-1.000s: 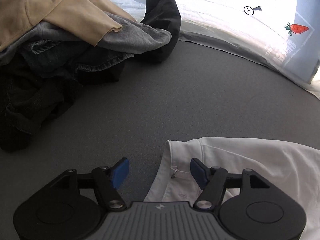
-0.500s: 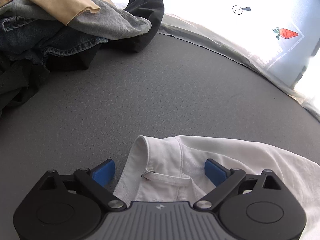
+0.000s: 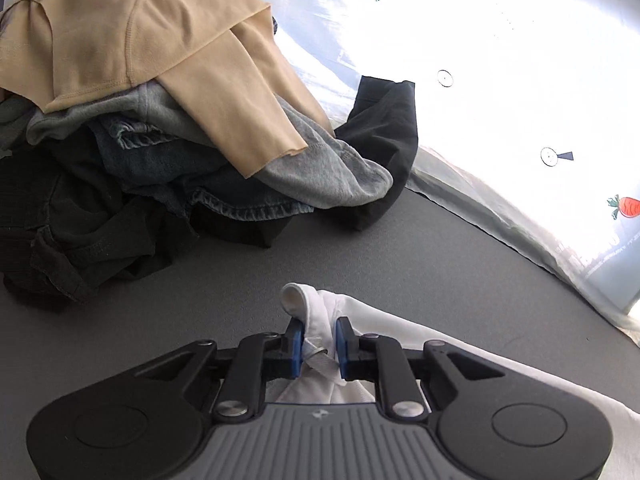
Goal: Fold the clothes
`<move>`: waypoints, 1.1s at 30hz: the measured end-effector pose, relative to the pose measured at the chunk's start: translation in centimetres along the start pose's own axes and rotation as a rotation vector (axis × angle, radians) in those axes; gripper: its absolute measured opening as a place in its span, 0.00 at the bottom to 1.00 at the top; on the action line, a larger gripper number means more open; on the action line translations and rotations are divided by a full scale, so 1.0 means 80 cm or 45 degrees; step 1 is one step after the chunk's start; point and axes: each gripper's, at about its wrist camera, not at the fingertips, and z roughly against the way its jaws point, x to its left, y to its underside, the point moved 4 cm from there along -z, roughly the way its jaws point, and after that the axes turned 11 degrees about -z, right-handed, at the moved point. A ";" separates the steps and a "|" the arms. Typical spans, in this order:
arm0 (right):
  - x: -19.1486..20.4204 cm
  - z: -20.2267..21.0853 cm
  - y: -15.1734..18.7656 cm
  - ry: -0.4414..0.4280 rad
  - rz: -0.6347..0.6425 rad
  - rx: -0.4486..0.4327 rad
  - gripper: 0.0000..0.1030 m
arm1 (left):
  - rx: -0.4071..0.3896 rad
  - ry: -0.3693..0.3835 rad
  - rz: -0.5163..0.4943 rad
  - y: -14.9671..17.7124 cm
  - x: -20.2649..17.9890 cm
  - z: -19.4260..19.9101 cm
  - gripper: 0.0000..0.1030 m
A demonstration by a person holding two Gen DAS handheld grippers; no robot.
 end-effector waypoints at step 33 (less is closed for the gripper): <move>-0.084 0.008 0.157 -0.214 0.003 0.390 0.58 | 0.254 0.095 0.001 0.192 0.078 0.163 0.71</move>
